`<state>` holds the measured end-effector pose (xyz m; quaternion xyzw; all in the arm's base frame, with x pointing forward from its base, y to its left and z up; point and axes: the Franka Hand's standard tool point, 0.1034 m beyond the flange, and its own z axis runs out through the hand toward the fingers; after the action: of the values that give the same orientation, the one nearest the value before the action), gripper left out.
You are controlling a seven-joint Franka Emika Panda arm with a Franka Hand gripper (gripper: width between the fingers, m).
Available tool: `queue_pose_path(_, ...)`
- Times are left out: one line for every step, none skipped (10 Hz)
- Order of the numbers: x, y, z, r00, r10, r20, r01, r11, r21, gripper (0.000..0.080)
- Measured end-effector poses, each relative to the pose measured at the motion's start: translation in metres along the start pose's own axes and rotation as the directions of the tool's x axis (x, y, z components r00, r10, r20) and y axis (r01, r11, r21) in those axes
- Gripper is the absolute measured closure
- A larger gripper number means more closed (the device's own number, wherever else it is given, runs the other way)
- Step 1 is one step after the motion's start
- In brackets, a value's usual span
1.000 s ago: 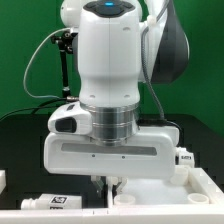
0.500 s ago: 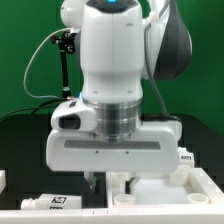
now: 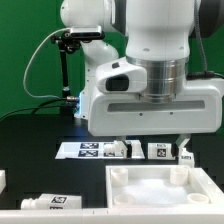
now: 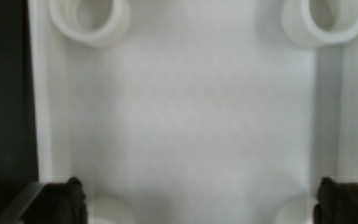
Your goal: Assemble one leg
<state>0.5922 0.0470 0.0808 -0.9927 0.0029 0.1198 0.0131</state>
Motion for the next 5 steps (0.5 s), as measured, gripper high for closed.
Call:
queue_pose_path(0.001, -0.001, -0.001, 0.999, -0.002, 0.044, 0.002, 1.0, -0.001, 0.015)
queue_pose_path(-0.004, -0.003, 0.001, 0.993, 0.0, 0.121, 0.001, 1.0, -0.003, 0.0151)
queue_pose_path(-0.01, -0.016, 0.007, 0.983, 0.094, 0.155, -0.093, 0.996, -0.013, 0.0151)
queue_pose_path(-0.023, -0.039, 0.015, 0.977, 0.092, 0.194, -0.092, 0.996, -0.006, 0.0151)
queue_pose_path(-0.037, -0.062, 0.013, 0.964, 0.093, 0.247, -0.087, 0.996, -0.037, 0.0151)
